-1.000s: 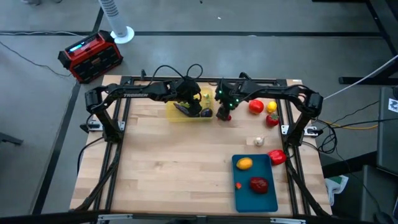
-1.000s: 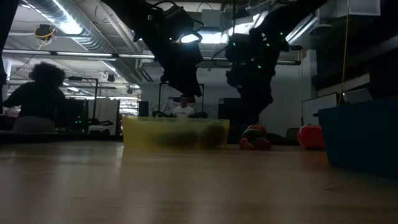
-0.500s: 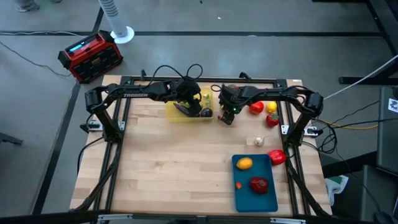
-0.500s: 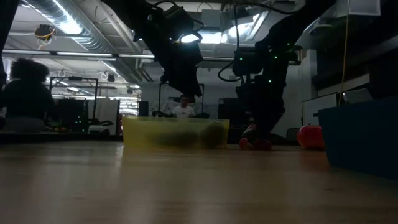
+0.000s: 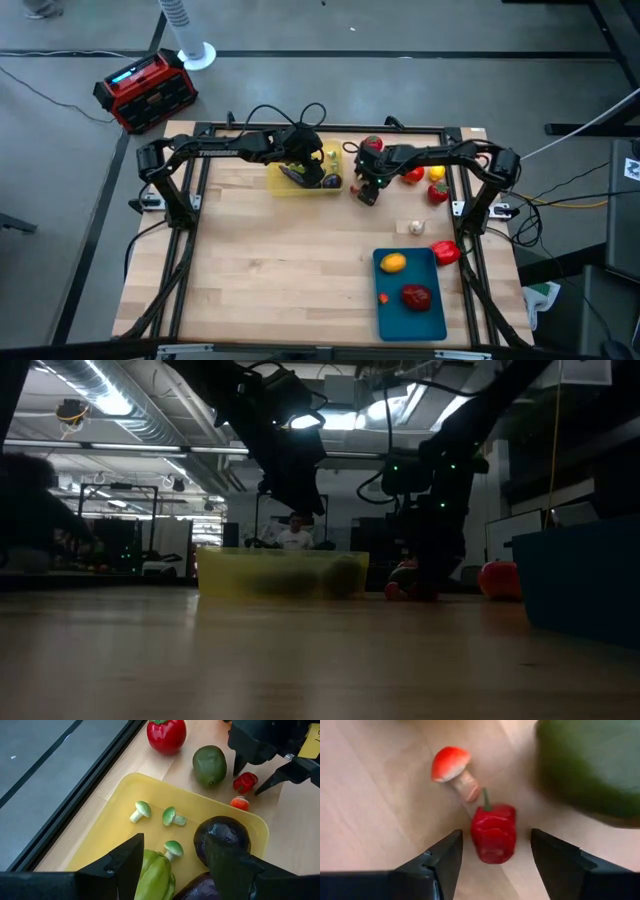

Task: Sort produce into baskets
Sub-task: Put the red chili into the yellow bin

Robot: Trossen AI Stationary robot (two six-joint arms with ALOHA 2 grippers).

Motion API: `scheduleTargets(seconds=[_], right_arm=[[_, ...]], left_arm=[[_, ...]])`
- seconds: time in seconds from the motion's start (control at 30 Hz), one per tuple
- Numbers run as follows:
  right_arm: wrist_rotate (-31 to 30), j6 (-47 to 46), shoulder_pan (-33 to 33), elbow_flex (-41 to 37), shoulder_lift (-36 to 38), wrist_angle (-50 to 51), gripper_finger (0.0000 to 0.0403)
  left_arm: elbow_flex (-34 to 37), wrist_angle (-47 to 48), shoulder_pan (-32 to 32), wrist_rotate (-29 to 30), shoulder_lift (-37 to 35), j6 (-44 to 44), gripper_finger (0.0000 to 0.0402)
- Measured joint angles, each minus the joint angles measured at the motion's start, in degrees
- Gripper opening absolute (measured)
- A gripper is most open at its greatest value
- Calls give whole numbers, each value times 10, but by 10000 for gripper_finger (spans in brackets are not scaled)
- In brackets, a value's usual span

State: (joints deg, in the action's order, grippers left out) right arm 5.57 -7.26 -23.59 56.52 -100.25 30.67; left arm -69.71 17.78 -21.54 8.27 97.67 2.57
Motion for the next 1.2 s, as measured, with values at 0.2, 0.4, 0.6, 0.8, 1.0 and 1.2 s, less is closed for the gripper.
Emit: scheduleTargets(seconds=[0.2,0.4,0.6,0.8,1.0,1.2], right_arm=[[-1,0,-1,-12,2,-18,168],[-1,0,-1,-12,2,-25,108],[19,1,0,12,0,-16,96],[70,1,0,60,0,7,110],[76,1,0,123,0,59,112],[76,1,0,172,0,55,112]], left_arm=[[0,0,0,0,0,0,206],[0,0,0,0,0,0,206],[0,0,0,0,0,0,205],[0,0,0,0,0,0,205],[0,0,0,0,0,0,205],[0,-2,0,0,0,0,205]])
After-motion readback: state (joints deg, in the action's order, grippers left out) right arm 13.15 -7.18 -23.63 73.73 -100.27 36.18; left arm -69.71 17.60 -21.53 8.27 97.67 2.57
